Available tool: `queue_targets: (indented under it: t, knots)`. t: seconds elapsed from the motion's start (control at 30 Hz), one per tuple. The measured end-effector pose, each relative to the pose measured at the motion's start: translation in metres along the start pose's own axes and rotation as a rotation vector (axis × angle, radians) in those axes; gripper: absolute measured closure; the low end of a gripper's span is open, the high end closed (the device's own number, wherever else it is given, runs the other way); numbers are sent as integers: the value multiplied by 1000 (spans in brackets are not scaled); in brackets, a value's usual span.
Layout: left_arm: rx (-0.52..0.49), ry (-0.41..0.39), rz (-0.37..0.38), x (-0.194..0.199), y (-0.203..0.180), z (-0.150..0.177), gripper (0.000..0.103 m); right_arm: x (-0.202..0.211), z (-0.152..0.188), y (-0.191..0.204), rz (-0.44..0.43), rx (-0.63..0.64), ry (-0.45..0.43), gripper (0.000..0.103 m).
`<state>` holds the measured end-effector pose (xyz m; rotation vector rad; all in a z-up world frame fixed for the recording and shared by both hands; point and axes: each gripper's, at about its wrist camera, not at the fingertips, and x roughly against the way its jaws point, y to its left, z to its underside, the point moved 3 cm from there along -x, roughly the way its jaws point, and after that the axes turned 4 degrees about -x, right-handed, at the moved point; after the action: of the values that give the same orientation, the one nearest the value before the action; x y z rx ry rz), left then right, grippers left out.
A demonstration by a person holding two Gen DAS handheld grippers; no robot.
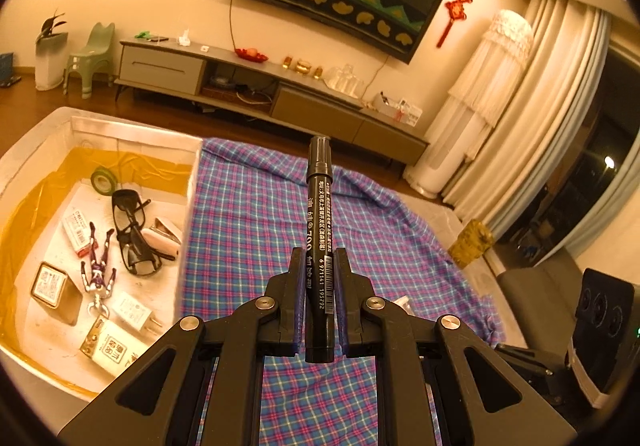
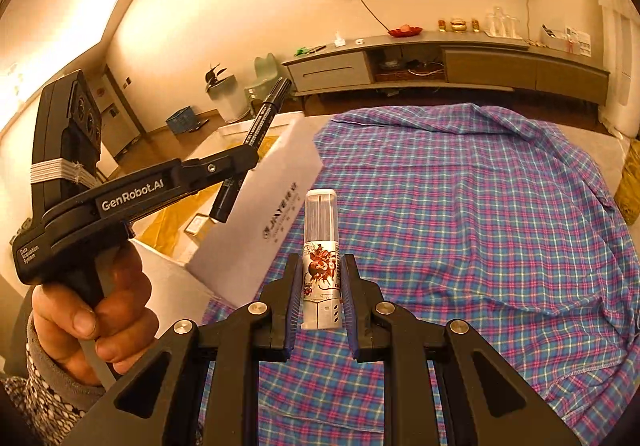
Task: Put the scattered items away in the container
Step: 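Carry the black marker in the left tool while the right tool carries the glue tube over the box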
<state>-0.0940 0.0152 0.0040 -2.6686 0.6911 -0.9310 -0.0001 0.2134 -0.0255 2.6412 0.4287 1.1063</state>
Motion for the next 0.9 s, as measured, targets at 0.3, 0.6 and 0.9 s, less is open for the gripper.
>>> queue_targets:
  t: [0.3, 0.6, 0.9]
  knots:
    - [37, -52, 16, 24, 14, -9, 90, 13, -14, 34, -12, 62, -35, 82]
    - [83, -97, 9, 44, 33, -14, 90, 13, -19, 63, -26, 104, -37, 82]
    - [121, -133, 3, 58, 52, -21, 90, 10, -27, 86, -42, 142, -47, 82]
